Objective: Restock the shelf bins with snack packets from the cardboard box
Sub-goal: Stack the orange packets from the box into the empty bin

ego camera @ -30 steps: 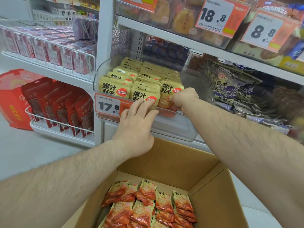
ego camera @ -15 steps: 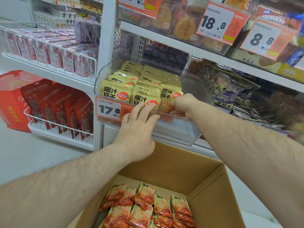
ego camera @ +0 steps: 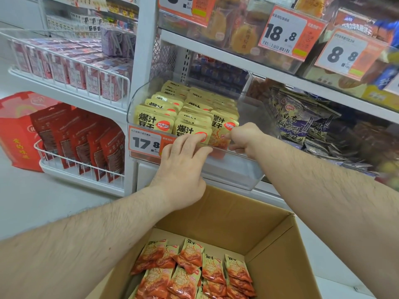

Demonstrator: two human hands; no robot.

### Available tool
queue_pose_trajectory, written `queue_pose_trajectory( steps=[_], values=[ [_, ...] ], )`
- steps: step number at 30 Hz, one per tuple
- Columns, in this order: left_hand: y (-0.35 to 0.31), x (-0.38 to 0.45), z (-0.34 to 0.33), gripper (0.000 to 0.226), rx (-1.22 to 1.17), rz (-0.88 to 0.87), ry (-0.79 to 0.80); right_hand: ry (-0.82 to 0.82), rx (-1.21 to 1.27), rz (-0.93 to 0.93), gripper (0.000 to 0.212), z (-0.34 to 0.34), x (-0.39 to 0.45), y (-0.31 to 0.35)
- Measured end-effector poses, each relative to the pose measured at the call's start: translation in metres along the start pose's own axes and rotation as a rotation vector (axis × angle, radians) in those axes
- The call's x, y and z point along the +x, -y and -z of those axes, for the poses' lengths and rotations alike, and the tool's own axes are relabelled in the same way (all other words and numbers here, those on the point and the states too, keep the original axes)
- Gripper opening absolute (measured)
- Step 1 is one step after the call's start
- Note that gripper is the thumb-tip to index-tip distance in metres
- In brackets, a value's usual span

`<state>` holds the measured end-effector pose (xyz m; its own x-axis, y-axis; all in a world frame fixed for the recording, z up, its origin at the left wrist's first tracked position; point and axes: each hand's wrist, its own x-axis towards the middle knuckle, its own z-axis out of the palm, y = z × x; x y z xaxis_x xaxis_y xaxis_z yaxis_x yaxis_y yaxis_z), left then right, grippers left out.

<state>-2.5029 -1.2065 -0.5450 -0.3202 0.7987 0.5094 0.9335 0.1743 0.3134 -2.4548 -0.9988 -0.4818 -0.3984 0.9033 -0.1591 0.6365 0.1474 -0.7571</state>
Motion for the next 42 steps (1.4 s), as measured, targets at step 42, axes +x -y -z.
queue_pose_trajectory(
  steps=[42],
  values=[
    [0.027, -0.029, -0.034, 0.023, -1.033, 1.344, 0.732, 0.044, 0.268, 0.749, 0.006, -0.117, -0.159, -0.198]
  ],
)
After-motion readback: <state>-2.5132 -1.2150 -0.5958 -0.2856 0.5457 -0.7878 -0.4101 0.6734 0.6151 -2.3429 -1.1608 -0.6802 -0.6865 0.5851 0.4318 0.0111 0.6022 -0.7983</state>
